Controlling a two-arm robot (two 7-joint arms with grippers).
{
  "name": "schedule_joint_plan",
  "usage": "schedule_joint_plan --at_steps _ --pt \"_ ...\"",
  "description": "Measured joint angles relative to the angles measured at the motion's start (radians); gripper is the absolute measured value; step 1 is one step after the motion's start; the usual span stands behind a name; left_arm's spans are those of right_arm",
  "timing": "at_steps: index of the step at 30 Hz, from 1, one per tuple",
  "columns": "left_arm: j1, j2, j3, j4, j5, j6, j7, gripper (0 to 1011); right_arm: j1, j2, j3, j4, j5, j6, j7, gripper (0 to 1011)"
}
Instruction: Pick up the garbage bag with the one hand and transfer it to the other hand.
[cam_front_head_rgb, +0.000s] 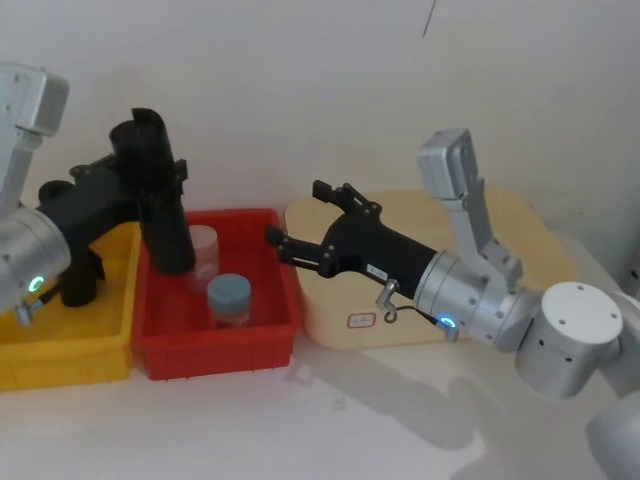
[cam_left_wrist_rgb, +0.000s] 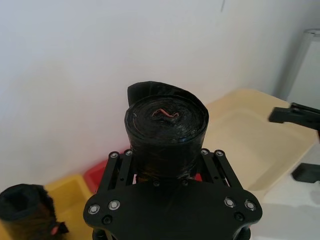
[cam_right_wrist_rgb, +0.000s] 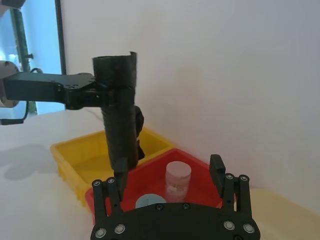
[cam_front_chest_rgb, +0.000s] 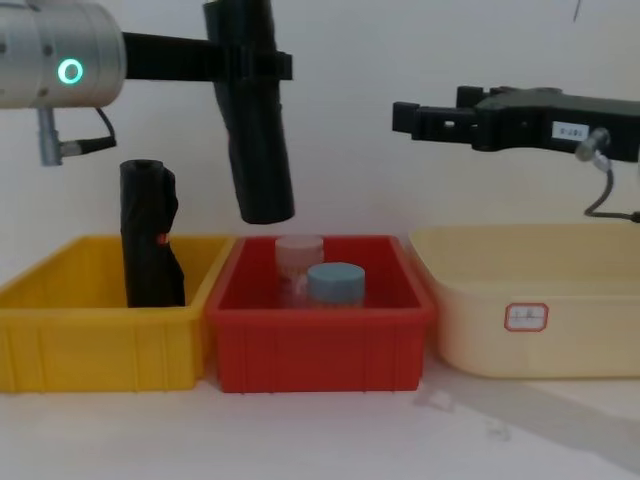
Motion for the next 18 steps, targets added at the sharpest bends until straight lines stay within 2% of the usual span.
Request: schedule_joint_plan --at_steps 5,18 --pt "-0.022 -0.005 0.022 0.025 -0.003 -0.008 -0.026 521 0.031 -0.004 -0.022 0.038 0.005 -0.007 0.032 1001" --pt "-0.078 -0.014 0.062 0.081 0.006 -0.049 -0.059 521 0.056 -0.004 -0.062 0.088 0.018 -0.016 0.082 1000"
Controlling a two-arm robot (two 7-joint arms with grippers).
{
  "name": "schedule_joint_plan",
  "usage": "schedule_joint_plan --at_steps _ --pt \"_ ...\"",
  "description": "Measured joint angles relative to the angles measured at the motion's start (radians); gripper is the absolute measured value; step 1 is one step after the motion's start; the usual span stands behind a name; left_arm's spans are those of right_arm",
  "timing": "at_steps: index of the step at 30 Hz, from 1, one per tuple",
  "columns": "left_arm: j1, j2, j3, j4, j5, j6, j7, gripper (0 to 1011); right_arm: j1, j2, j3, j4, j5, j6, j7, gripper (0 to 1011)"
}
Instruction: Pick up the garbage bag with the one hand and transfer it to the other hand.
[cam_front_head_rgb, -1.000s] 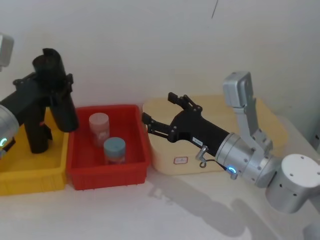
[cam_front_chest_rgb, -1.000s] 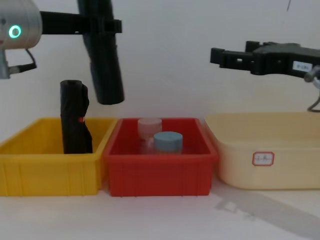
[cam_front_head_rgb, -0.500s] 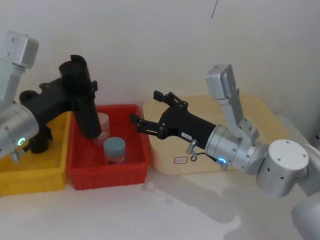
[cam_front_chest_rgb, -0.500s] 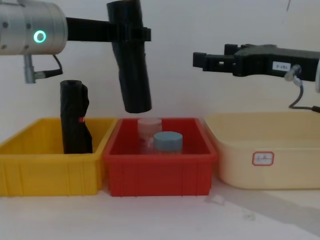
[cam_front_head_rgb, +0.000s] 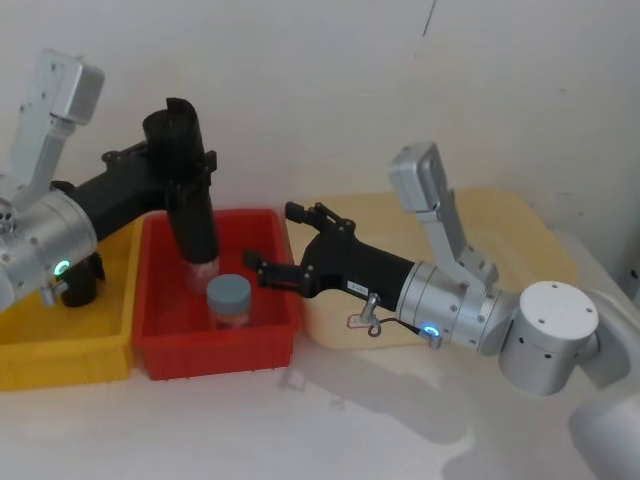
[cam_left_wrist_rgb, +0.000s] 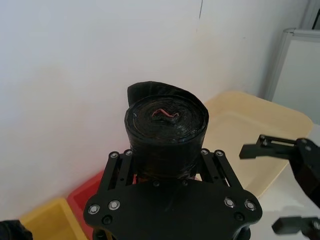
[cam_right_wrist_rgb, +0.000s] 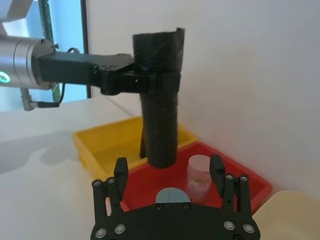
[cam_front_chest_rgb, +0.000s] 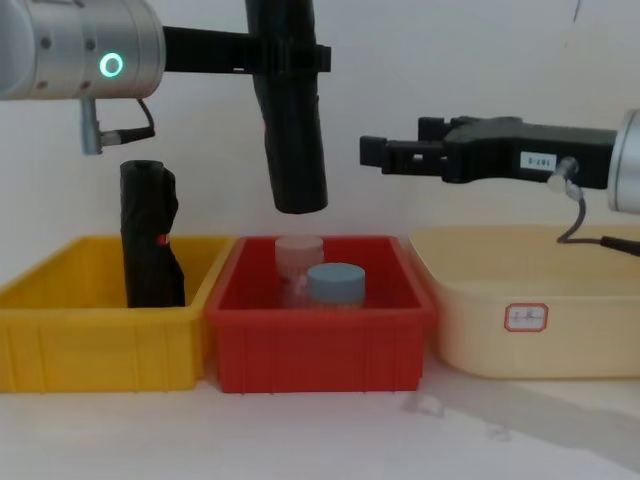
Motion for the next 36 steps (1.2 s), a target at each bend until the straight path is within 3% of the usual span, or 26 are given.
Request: schedule_joint_plan --at_steps 14,36 --pt "-0.027 -0.016 0.012 0.030 -0.024 0.012 -0.007 521 0.020 -0.010 -0.026 0.046 0.011 -0.015 0.013 1000" --pt "-0.025 -0.029 0.008 0.016 -0.067 0.052 0.027 521 0.080 -0.053 -0.073 0.128 0.021 -0.014 0.022 1000"
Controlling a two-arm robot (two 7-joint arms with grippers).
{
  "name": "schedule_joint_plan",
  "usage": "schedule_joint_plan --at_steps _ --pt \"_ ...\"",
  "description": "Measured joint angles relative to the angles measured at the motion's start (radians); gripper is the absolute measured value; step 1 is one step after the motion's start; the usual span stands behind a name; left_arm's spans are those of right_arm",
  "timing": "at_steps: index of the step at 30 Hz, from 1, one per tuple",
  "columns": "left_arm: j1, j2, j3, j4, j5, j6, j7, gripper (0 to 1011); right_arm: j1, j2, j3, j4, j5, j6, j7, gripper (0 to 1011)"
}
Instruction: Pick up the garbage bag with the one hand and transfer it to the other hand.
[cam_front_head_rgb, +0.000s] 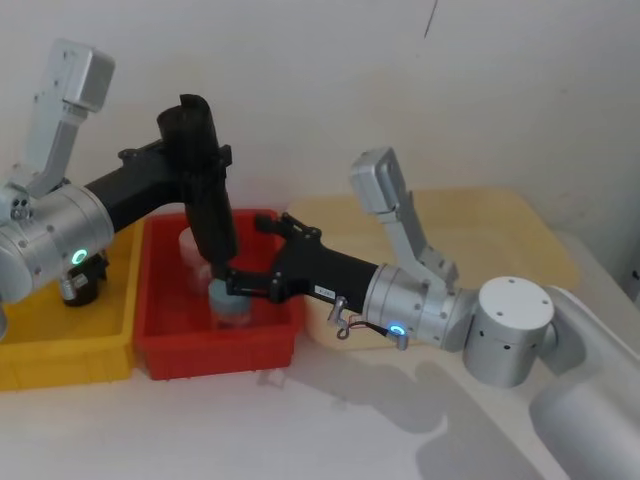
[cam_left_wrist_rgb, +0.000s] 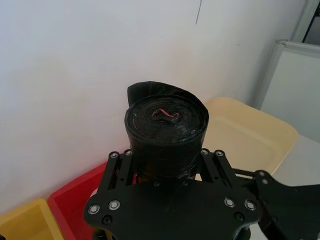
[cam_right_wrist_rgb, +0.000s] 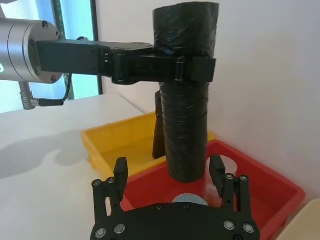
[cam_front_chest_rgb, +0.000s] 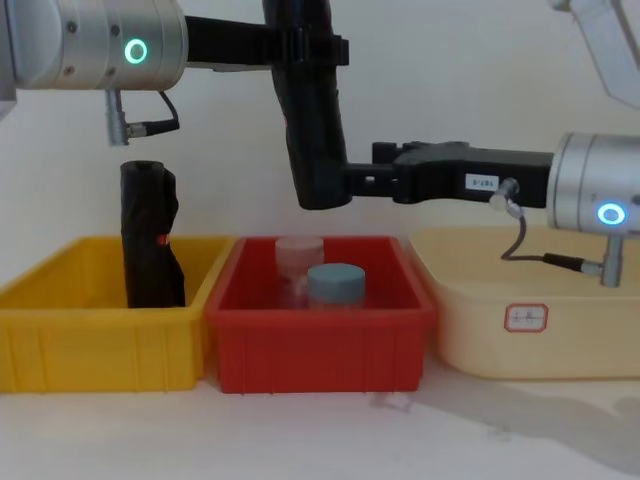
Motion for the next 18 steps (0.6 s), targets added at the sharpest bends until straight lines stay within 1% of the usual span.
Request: schedule_joint_plan --at_steps 10,14,18 --pt "0.005 -0.007 -0.009 -0.001 -0.024 0.007 0.016 521 0.034 -0.020 -0.027 0.048 -0.003 0.000 0.009 1000" --pt "0.007 -0.009 -0.011 0.002 -0.033 0.010 0.019 521 0.050 -0.030 -0.032 0.072 -0.009 -0.004 0.000 1000" --pt "0.011 -0.010 -0.012 0.004 -0.042 0.015 0.022 521 0.071 -0.045 -0.033 0.108 -0.019 -0.012 -0.023 1000"
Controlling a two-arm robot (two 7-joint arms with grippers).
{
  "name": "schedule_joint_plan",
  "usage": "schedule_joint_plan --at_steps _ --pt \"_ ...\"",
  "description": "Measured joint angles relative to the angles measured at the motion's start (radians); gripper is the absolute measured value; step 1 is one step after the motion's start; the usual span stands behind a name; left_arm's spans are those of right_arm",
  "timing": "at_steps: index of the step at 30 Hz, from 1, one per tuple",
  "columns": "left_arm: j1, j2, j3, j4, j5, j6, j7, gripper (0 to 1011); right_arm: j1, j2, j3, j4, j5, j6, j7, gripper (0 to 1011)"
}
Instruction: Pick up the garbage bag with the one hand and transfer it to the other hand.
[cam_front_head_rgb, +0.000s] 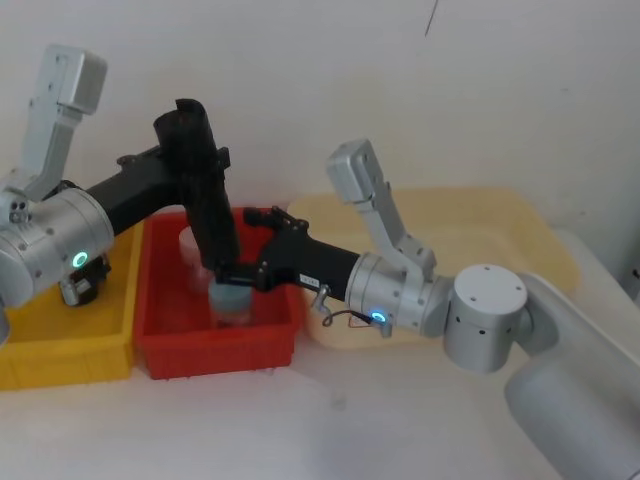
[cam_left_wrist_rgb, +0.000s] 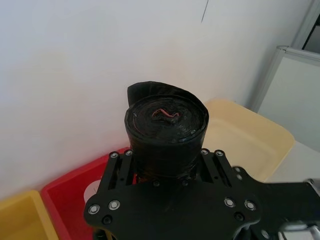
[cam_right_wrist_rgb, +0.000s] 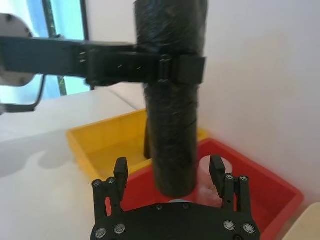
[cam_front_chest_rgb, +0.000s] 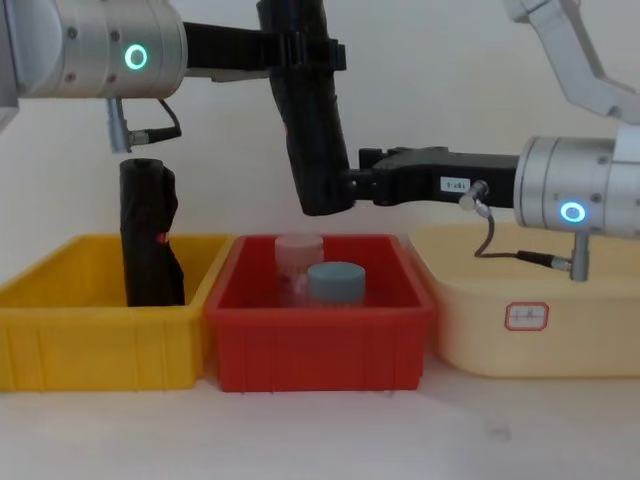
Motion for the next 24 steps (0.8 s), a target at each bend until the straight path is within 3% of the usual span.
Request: schedule_joint_plan --at_steps 9,24 --pt "0.009 0.001 -0.001 0.002 -0.019 0.011 0.008 521 0.035 -0.027 0.002 0.067 -0.020 -0.015 -0.031 1000" --pt "-0.002 -0.013 0.008 0.011 -0.037 0.014 0.020 521 0.048 -0.052 -0.008 0.101 -0.030 -0.012 -0.023 1000"
